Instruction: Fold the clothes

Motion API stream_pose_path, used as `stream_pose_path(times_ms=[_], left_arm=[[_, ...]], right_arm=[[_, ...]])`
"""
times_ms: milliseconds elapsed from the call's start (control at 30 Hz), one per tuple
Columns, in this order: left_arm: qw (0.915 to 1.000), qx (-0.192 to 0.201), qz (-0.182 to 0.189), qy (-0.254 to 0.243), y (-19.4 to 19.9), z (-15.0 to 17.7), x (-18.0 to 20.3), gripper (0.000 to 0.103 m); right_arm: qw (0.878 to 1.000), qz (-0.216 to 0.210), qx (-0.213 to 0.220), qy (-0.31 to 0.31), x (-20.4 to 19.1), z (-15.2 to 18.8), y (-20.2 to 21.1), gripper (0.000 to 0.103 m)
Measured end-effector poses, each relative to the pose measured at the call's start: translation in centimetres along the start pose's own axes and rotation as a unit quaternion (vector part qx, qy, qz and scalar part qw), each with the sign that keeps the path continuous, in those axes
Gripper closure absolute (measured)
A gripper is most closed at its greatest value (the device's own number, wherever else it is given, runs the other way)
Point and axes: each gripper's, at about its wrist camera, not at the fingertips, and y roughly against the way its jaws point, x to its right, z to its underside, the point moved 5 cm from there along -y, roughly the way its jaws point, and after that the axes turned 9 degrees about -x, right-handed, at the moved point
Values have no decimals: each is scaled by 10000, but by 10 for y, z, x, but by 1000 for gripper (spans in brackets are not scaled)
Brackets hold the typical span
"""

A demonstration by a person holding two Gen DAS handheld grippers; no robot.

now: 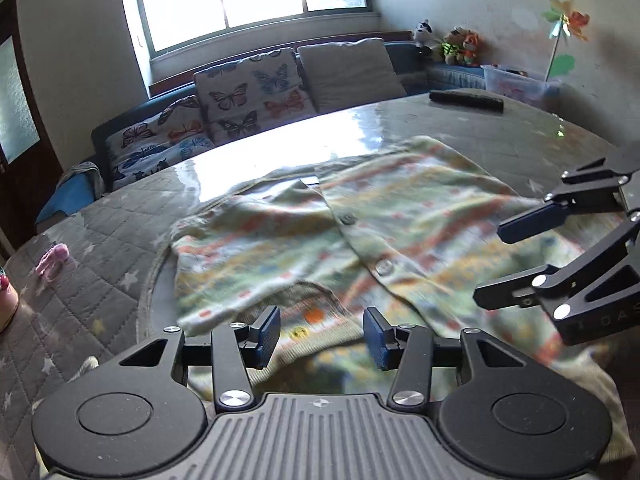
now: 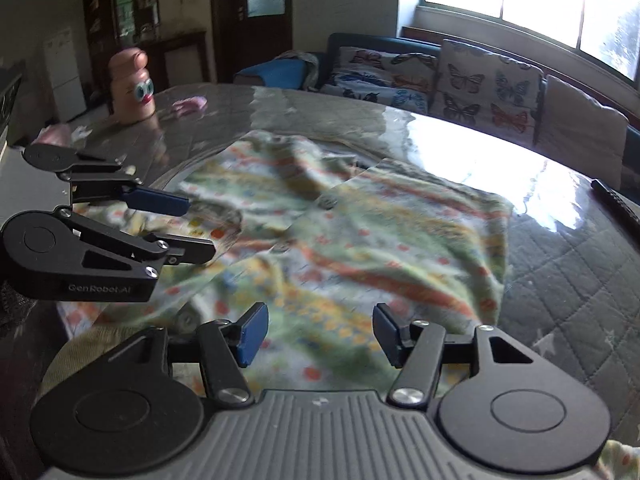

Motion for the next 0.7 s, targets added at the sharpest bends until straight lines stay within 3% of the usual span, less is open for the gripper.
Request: stream_pose_path(times_ms=[67, 200, 267, 467, 567, 700], left_arm=[[9999, 31, -13, 99, 5, 8, 2, 51], [9983, 156, -42, 565, 20, 23, -10, 42], [9962, 200, -132, 832, 27, 29, -21, 37], [9817, 359, -635, 1759, 50, 48, -74, 33], [9757, 211, -766, 2040, 48, 55, -95, 32], [9737, 41, -525, 2215, 45, 63, -104, 32]], right_arm=[[9999, 25, -17, 127, -10, 9, 2, 31], [9996, 174, 155, 183, -19, 22, 5, 27], [9995, 219, 230, 22, -15, 27, 6, 8], [9983, 165, 389, -411, -2, 39, 4, 0], [9979, 206, 456, -407, -3, 41, 3, 0], [9977, 203, 481, -435, -4, 41, 2, 0]])
